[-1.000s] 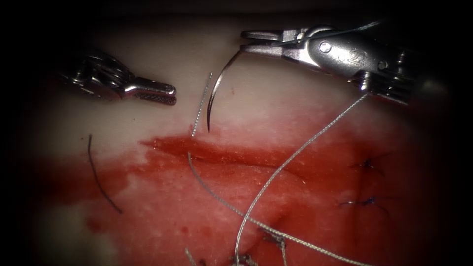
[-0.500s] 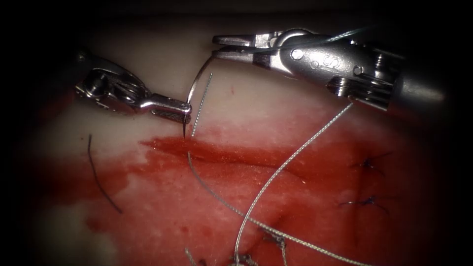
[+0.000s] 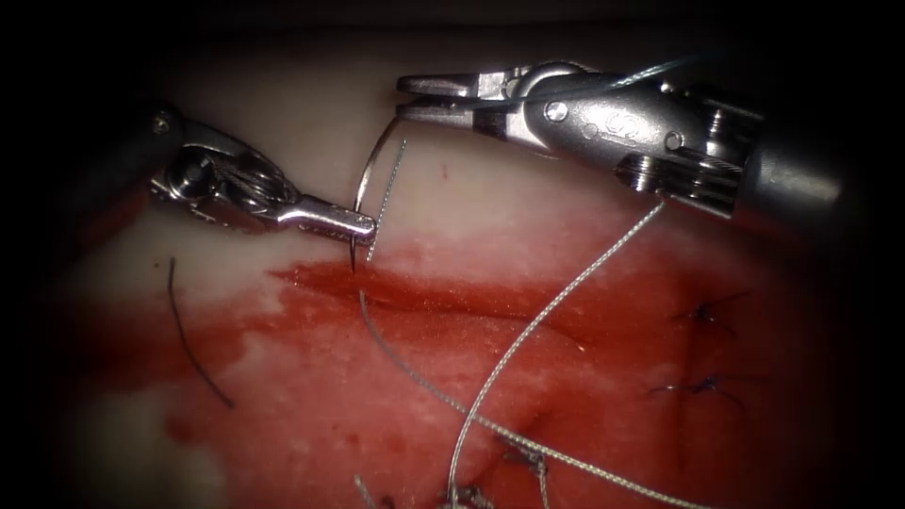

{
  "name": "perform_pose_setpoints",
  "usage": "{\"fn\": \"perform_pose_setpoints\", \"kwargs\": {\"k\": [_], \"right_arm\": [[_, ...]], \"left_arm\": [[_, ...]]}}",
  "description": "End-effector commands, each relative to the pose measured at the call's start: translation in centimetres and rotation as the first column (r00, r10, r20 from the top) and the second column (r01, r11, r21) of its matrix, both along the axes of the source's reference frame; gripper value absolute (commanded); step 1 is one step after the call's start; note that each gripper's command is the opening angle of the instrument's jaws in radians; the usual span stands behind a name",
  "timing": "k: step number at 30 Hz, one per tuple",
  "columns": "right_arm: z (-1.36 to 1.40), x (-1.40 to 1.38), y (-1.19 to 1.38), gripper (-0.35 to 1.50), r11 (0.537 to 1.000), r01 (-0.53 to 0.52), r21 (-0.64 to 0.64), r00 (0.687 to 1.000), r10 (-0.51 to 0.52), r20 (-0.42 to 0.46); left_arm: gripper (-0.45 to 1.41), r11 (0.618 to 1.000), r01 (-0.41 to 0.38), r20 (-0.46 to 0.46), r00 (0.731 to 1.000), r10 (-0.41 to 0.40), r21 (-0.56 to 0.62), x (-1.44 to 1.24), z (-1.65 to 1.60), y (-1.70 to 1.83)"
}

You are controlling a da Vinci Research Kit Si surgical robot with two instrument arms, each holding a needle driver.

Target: Wound Closure

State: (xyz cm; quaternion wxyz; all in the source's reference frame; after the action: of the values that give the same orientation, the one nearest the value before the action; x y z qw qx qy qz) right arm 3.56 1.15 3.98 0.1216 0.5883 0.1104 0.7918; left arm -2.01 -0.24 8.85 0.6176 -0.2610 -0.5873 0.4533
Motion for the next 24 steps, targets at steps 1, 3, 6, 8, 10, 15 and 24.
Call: {"fn": "perform_pose_setpoints", "kwargs": {"k": [1, 3, 6, 8, 10, 15, 24], "right_arm": [[-0.11, 0.08, 0.13, 0.05, 0.996, -0.072, 0.044, 0.997, 0.071, 0.027], [-0.1, 0.08, 0.1, 0.58, 0.984, -0.15, 0.093, 0.987, 0.145, 0.067], [-0.07, 0.09, 0.06, 1.01, 0.924, -0.302, 0.233, 0.951, 0.278, 0.132], [-0.05, 0.08, 0.04, 1.06, 0.877, -0.373, 0.304, 0.927, 0.339, 0.161], [-0.01, 0.05, 0.04, 1.06, 0.815, -0.412, 0.408, 0.911, 0.375, 0.172], [0.12, -0.09, 0.07, 1.05, 0.687, -0.363, 0.629, 0.923, 0.358, 0.141], [0.46, -0.15, 0.1, 0.81, 0.624, -0.053, 0.78, 0.974, 0.205, -0.098]], "left_arm": [[-0.45, 0.999, 0.029, -0.013, 0.999, -0.029, -0.014, 0.0, -0.08, 0.14], [-0.45, 0.997, 0.077, -0.038, 0.996, -0.078, -0.026, -0.01, -0.06, 0.16], [-0.45, 0.993, 0.113, -0.058, 0.992, -0.115, -0.034, -0.02, 0.01, 0.22], [-0.45, 0.989, 0.144, -0.077, 0.986, -0.146, -0.031, -0.02, 0.04, 0.24], [-0.45, 0.977, 0.21, -0.12, 0.971, -0.205, 0.025, -0.01, 0.07, 0.27], [-0.45, 0.946, 0.299, -0.103, 0.952, -0.287, 0.128, 0.02, 0.11, 0.31], [-0.45, 0.882, 0.251, 0.167, 0.926, -0.338, 0.399, -0.13, 0.12, 0.12]]}}
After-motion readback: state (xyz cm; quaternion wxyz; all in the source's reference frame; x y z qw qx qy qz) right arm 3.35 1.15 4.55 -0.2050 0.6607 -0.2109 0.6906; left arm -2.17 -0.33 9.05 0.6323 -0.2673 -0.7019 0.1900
